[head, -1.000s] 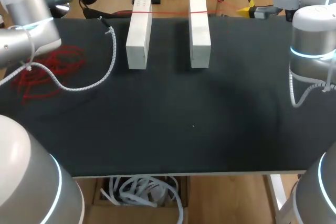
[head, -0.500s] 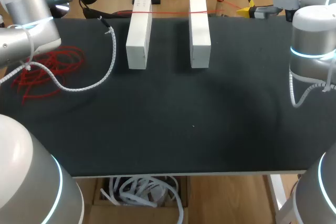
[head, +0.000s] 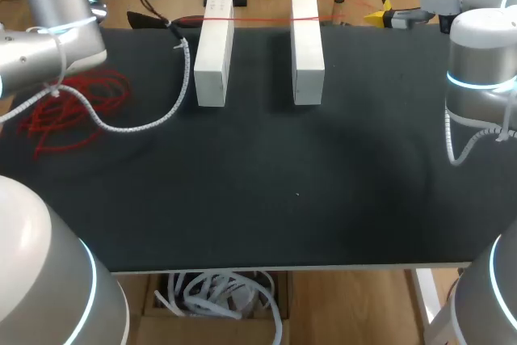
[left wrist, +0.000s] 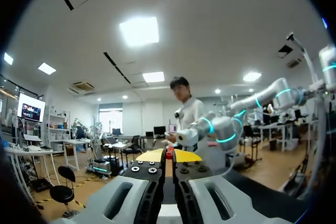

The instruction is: Grab the tape and strap the tape.

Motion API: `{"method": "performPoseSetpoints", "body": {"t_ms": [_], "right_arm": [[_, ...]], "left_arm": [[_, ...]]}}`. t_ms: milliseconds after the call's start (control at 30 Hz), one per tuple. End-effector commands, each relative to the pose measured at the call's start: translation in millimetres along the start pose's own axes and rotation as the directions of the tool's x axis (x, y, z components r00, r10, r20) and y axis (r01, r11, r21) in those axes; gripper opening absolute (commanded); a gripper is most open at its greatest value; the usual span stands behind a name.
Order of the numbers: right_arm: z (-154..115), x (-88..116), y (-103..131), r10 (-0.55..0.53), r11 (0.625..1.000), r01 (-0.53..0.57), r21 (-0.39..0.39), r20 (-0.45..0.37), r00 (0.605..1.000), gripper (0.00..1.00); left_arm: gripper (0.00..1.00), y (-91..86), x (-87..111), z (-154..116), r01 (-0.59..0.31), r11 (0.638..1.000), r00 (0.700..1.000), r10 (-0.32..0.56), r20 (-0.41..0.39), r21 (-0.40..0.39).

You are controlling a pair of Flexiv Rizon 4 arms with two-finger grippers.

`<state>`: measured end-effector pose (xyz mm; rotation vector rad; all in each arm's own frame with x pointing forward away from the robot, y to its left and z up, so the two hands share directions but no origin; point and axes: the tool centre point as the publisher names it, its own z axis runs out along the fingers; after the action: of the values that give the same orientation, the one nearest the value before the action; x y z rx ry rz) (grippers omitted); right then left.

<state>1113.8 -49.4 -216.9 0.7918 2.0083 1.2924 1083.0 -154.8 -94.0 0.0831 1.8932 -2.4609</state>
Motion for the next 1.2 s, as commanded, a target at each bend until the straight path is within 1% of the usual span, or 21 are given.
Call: {"method": "performPoseSetpoints", "body": {"t_ms": [33, 133, 233, 333, 467, 700, 833, 933, 1200], "right_arm": [[-0.1, -0.2, -0.1, 0.0, 1.0, 0.0, 0.001, 0.0, 1.0, 1.0], [-0.1, -0.2, -0.1, 0.0, 1.0, 0.0, 0.001, 0.0, 1.0, 1.0], [-0.1, -0.2, -0.1, 0.0, 1.0, 0.0, 0.001, 0.0, 1.0, 1.0], [-0.1, -0.2, -0.1, 0.0, 1.0, 0.0, 0.001, 0.0, 1.0, 1.0], [-0.1, -0.2, -0.1, 0.0, 1.0, 0.0, 0.001, 0.0, 1.0, 1.0], [-0.1, -0.2, -0.1, 0.0, 1.0, 0.0, 0.001, 0.0, 1.0, 1.0], [-0.1, -0.2, -0.1, 0.0, 1.0, 0.0, 0.001, 0.0, 1.0, 1.0], [-0.1, -0.2, -0.1, 0.0, 1.0, 0.0, 0.001, 0.0, 1.0, 1.0], [-0.1, -0.2, -0.1, 0.0, 1.0, 0.0, 0.001, 0.0, 1.0, 1.0]], "left_arm": [[0.0, 4.6, -9.3, 10.2, 0.009, 0.997, 0.999, -0.006, -0.035, 0.072], [0.0, 4.6, -8.5, 17.8, 0.011, 0.995, 0.999, -0.008, -0.04, 0.097], [0.0, 7.1, -7.5, 21.4, 0.011, 0.995, 0.999, -0.007, -0.042, 0.095], [0.0, 10.3, -5.0, 24.4, 0.004, 0.998, 0.999, -0.002, -0.037, 0.064], [0.0, 15.4, -2.8, 28.5, 0.006, 0.998, 1.0, -0.005, -0.017, 0.059], [0.0, 18.2, -3.8, 35.0, 0.006, 0.996, 1.0, -0.008, 0.017, 0.087], [0.0, 19.7, -4.8, 37.7, 0.009, 0.997, 1.0, -0.01, 0.011, 0.082], [0.0, 19.5, -5.5, 39.8, 0.003, 0.996, 1.0, -0.002, -0.016, 0.089], [0.0, 19.8, -9.5, 42.1, 0.007, 0.996, 1.0, -0.004, -0.03, 0.086]]}}
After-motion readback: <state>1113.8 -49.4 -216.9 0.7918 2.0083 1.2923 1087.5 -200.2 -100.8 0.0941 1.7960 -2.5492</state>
